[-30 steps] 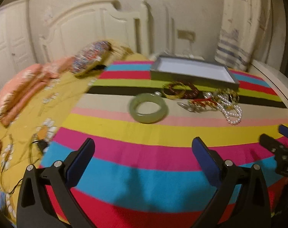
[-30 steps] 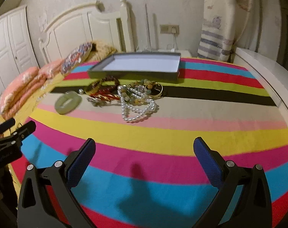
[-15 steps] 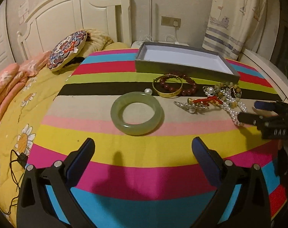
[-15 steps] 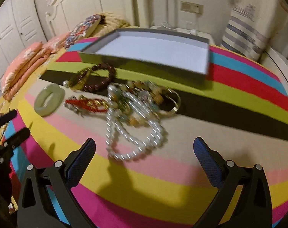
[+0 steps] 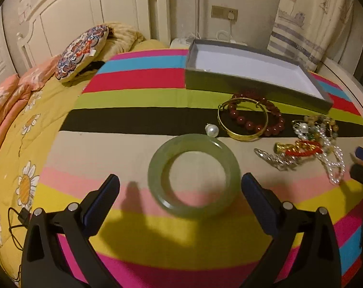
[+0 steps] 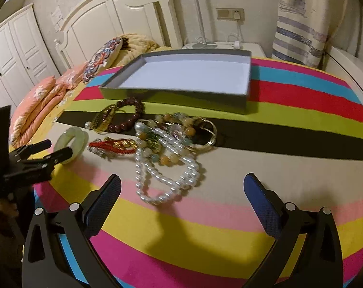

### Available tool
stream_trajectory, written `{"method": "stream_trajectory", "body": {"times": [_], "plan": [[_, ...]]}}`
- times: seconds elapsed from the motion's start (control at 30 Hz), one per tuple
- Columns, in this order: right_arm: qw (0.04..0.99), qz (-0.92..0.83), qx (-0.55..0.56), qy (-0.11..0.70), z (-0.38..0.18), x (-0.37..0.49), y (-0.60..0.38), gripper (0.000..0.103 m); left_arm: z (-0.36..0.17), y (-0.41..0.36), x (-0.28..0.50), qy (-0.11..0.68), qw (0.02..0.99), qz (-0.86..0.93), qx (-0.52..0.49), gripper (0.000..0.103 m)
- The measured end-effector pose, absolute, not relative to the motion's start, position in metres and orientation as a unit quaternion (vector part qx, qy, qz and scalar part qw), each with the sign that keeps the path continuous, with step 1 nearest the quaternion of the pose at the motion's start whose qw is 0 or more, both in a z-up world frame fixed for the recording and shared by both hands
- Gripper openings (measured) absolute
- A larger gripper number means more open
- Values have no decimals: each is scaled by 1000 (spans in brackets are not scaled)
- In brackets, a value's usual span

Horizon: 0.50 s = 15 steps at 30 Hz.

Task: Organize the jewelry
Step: 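Lower the left gripper onto the green jade bangle and grasp it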

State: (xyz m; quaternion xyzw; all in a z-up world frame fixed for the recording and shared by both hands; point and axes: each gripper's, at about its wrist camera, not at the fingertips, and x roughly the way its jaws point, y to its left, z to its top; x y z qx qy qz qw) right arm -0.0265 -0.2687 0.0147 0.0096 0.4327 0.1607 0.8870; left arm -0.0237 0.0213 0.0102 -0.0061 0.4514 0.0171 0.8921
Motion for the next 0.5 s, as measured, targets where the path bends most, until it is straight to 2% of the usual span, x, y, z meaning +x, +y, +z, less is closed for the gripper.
{"method": "stream_trajectory", "body": {"times": [0.17, 0.3, 0.5], "plan": [[887, 152, 30, 434, 14, -22, -281, 99, 3, 22, -5, 467, 884, 18, -13, 98], [890, 149, 30, 431, 15, -17, -281, 99, 4, 16, -7, 454, 891, 9, -4, 79], [891, 151, 45, 426, 20, -4, -281, 96, 6, 23, -14, 441, 897, -6, -28, 78]]}}
